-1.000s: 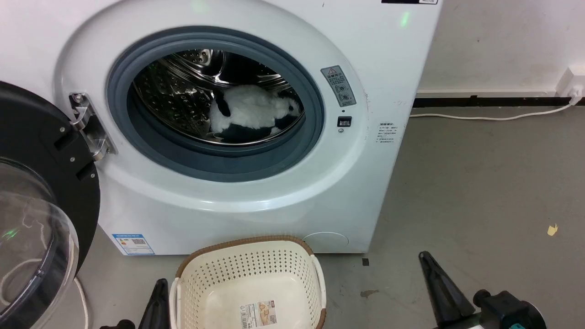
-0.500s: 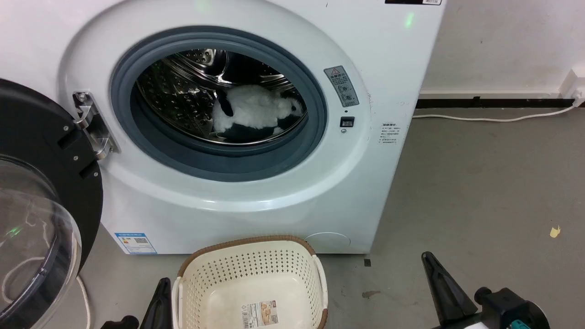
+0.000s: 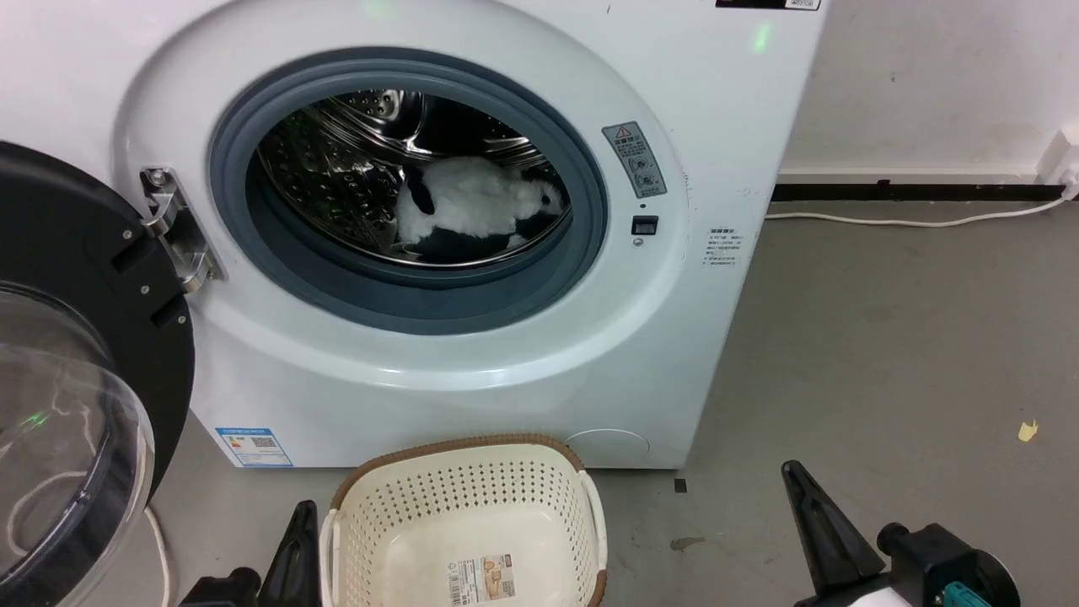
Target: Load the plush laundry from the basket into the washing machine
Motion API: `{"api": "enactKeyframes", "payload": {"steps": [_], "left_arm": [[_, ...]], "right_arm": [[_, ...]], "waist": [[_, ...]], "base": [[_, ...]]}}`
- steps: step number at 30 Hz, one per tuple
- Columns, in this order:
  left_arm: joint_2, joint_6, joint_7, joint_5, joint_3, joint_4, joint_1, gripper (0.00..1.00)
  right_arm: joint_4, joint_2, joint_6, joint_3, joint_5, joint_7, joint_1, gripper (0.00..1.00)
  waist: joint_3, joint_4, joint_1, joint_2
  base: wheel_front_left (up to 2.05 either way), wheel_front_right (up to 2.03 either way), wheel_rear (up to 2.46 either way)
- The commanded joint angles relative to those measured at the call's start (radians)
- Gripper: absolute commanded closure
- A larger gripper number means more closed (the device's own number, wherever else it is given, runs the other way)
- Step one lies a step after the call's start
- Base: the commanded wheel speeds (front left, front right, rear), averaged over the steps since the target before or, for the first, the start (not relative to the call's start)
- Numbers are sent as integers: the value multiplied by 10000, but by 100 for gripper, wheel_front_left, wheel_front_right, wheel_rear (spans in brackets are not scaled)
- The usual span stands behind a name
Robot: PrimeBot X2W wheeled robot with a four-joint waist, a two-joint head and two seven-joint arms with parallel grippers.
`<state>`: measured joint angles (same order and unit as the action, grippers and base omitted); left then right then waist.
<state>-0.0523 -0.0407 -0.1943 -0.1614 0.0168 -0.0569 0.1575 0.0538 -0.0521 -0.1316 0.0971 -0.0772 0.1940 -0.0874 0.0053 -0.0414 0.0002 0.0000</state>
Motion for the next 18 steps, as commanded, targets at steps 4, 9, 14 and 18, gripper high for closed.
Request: {"api": "enactKeyframes", "payload": {"steps": [4, 9, 14, 18], "left_arm": [[4, 60, 116, 147, -3, 82, -258, 100], [5, 80, 218, 230, -12, 109, -331, 100], [6, 99, 320, 311, -21, 136, -405, 100], [7, 115, 402, 377, -29, 158, -464, 100]], "right_arm": [[-88, 5, 3, -86, 89, -112, 194, 100], [-113, 6, 3, -135, 127, -214, 232, 100], [-138, 7, 3, -185, 165, -316, 270, 100], [-158, 7, 4, -224, 196, -398, 300, 100]], "waist": [[-2, 19, 0, 0], [-5, 41, -1, 0], [-8, 63, -1, 0], [-10, 81, -1, 0]], "base": [[0, 0, 0], [0, 0, 0], [0, 0, 0], [0, 0, 0]]}}
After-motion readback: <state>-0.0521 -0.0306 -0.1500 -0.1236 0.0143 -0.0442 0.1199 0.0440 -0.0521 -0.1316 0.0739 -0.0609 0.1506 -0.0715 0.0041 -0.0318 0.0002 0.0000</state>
